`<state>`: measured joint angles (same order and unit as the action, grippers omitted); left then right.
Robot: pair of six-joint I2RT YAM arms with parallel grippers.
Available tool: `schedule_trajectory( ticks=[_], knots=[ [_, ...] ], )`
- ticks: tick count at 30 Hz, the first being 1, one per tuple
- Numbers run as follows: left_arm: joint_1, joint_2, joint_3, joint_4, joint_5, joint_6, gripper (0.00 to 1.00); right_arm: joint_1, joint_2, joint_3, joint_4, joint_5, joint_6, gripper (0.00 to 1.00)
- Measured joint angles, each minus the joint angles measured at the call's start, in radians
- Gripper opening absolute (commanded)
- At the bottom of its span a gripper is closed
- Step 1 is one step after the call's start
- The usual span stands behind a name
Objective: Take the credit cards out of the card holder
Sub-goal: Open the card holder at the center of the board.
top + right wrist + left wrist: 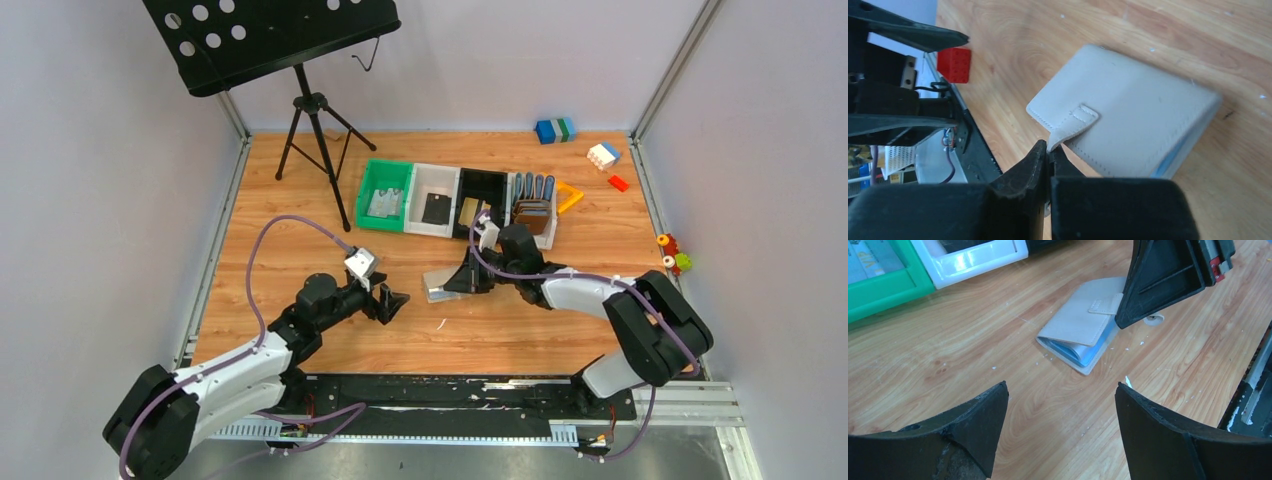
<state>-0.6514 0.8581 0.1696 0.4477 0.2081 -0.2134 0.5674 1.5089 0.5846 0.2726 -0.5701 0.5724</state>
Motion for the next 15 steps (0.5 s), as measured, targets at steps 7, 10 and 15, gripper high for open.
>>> schedule_trajectory(
  ticks=[7, 10, 15],
  knots=[
    [-0.052, 0.055, 0.000, 0.064, -0.002, 0.054, 0.87, 0.010, -0.083, 0.000, -0.024, -0.039, 0.037, 0.01],
    [-0.081, 0.066, 0.000, 0.076, -0.004, 0.076, 0.89, 0.012, -0.129, 0.003, -0.068, -0.042, 0.036, 0.01],
    [-0.117, 0.117, 0.005, 0.119, 0.000, 0.112, 0.92, 0.013, -0.182, 0.032, -0.151, -0.042, 0.027, 0.03]
  ],
)
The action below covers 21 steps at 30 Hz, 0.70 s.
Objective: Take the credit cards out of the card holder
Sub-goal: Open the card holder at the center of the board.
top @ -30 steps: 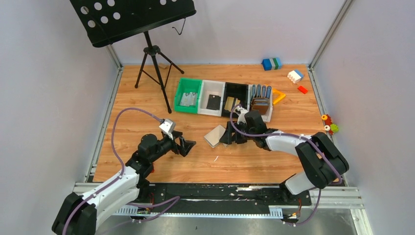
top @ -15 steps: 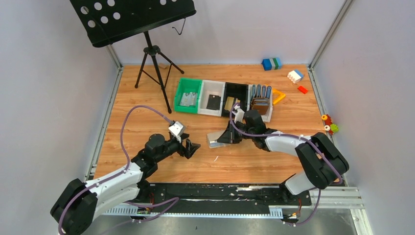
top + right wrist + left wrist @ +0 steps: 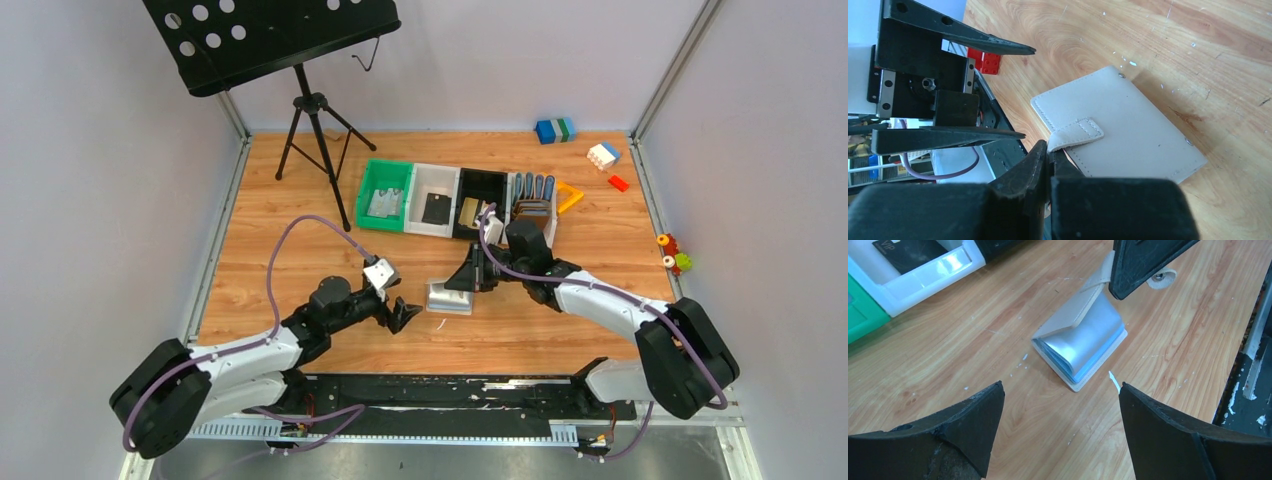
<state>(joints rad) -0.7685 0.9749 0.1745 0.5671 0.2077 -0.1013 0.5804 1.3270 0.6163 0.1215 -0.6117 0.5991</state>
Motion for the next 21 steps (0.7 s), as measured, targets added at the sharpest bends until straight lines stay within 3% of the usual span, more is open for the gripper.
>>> schedule_trajectory(
  ticks=[10, 21],
  knots=[
    [-0.023, 0.183, 0.065, 0.128, 0.078, 0.102, 0.87, 0.002, -0.005, 0.019, -0.091, -0.004, -0.035, 0.04],
    [-0.064, 0.218, 0.070, 0.171, 0.073, 0.178, 0.63, 0.059, -0.005, 0.041, -0.128, -0.030, -0.063, 0.05]
  ],
)
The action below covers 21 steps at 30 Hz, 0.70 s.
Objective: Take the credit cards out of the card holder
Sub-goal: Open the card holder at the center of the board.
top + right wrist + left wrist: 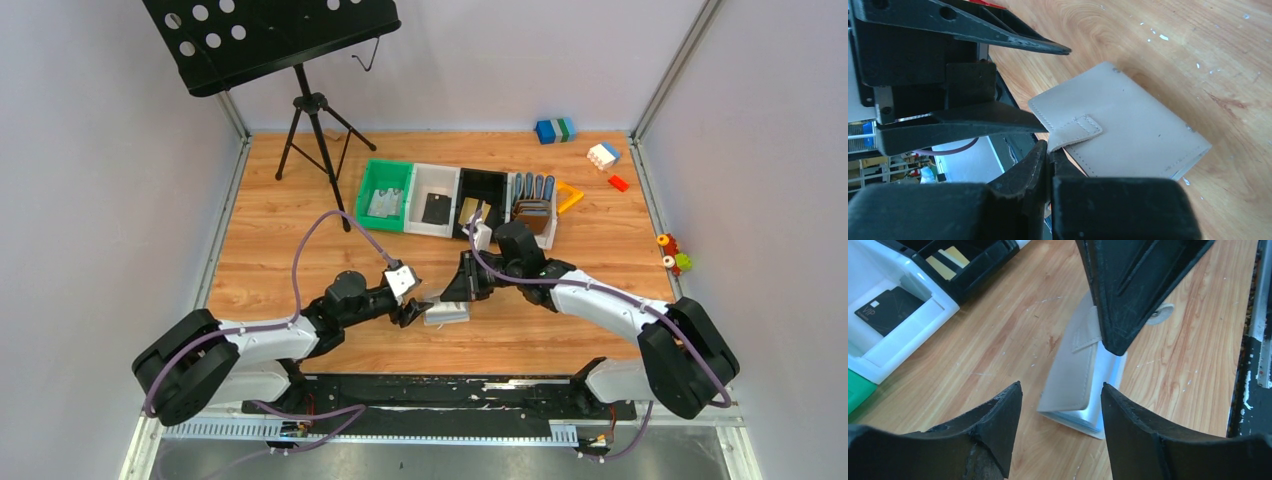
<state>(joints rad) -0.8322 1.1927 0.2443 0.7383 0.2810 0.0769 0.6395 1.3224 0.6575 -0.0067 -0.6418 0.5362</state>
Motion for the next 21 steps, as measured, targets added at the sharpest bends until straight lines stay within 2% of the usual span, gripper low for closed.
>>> schedule_trajectory(
  ticks=[2, 4, 5, 6, 8, 10, 12, 15, 21],
  knots=[
    [0.000, 0.012, 0.014, -0.022, -0.003, 0.009, 0.55, 0.006, 0.000, 0.005, -0.001, -0.002, 0.000, 0.05],
    [0.000, 0.022, 0.029, -0.033, -0.006, 0.018, 0.37, 0.013, 0.000, 0.010, -0.003, -0.003, 0.000, 0.06],
    [0.000, 0.025, 0.035, -0.039, -0.006, 0.018, 0.28, 0.015, 0.002, 0.013, -0.003, -0.003, 0.000, 0.09],
    [0.000, 0.027, 0.046, -0.058, -0.007, 0.027, 0.17, 0.019, 0.004, 0.019, -0.004, -0.003, 0.000, 0.18],
    [-0.002, 0.027, 0.062, -0.087, -0.010, 0.032, 0.00, 0.020, 0.007, 0.026, -0.004, -0.002, 0.001, 0.45],
    [-0.003, 0.027, 0.081, -0.124, -0.016, 0.032, 0.00, 0.021, 0.008, 0.035, -0.005, 0.010, 0.003, 0.61],
    [-0.004, 0.027, 0.098, -0.159, -0.023, 0.018, 0.00, 0.021, 0.006, 0.039, -0.006, 0.039, 0.003, 0.71],
    [-0.004, 0.029, 0.124, -0.215, -0.046, -0.017, 0.00, 0.024, -0.021, 0.034, -0.032, 0.103, 0.003, 0.76],
    [0.001, 0.029, 0.135, -0.281, -0.155, -0.143, 0.00, 0.025, -0.227, -0.042, -0.090, 0.276, 0.006, 0.85]
  ],
)
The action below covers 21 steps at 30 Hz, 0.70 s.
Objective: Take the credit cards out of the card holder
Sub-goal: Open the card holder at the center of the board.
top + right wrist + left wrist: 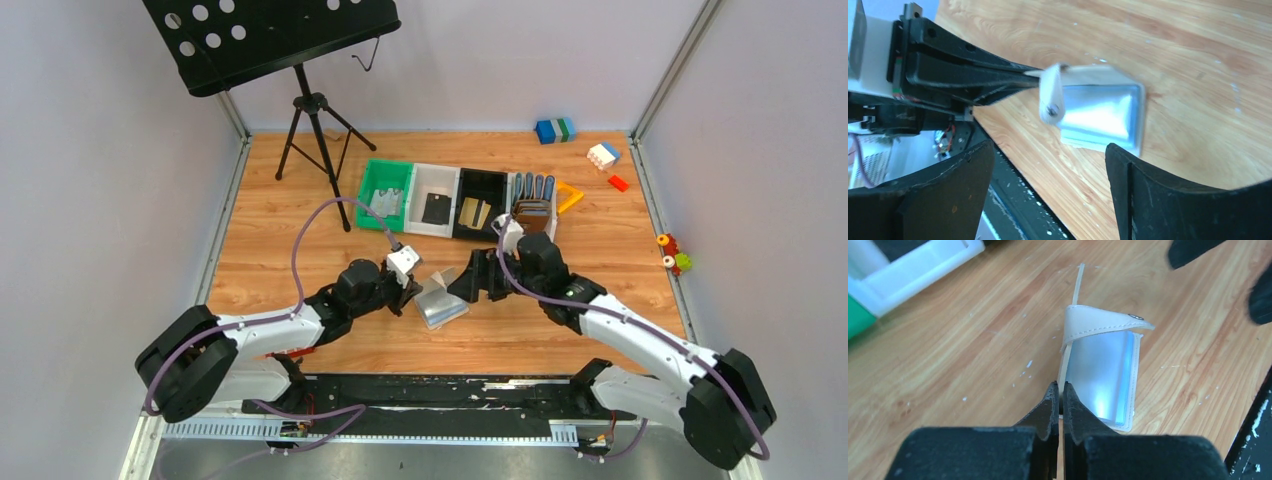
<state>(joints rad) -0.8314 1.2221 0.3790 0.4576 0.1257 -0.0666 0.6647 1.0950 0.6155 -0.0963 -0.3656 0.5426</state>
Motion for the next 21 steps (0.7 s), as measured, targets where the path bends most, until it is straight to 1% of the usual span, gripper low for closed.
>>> schedule_trajectory(
  ticks=[2, 3, 6, 8, 13, 17, 21],
  knots=[
    [0.018, 0.000, 0.000, -0.017, -0.023, -0.047, 0.00, 0.000, -0.069, -0.044, -0.011, 0.055, 0.008, 0.88],
    [0.030, 0.000, 0.000, -0.025, -0.027, -0.069, 0.01, 0.000, -0.091, -0.063, -0.016, 0.075, 0.012, 0.89],
    [0.074, 0.021, 0.002, -0.035, -0.023, -0.124, 0.05, 0.000, -0.150, -0.139, -0.031, 0.137, 0.036, 0.88],
    [0.090, 0.053, 0.016, -0.046, -0.023, -0.145, 0.06, 0.000, -0.165, -0.181, -0.039, 0.162, 0.055, 0.85],
    [0.100, 0.177, 0.095, -0.100, 0.005, -0.191, 0.07, 0.000, -0.163, -0.242, -0.040, 0.190, 0.116, 0.76],
    [0.107, 0.254, 0.130, -0.142, 0.029, -0.214, 0.09, 0.005, -0.121, -0.255, -0.003, 0.190, 0.173, 0.73],
    [0.114, 0.275, 0.145, -0.164, 0.034, -0.227, 0.10, 0.031, -0.062, -0.260, 0.040, 0.200, 0.235, 0.71]
  ],
)
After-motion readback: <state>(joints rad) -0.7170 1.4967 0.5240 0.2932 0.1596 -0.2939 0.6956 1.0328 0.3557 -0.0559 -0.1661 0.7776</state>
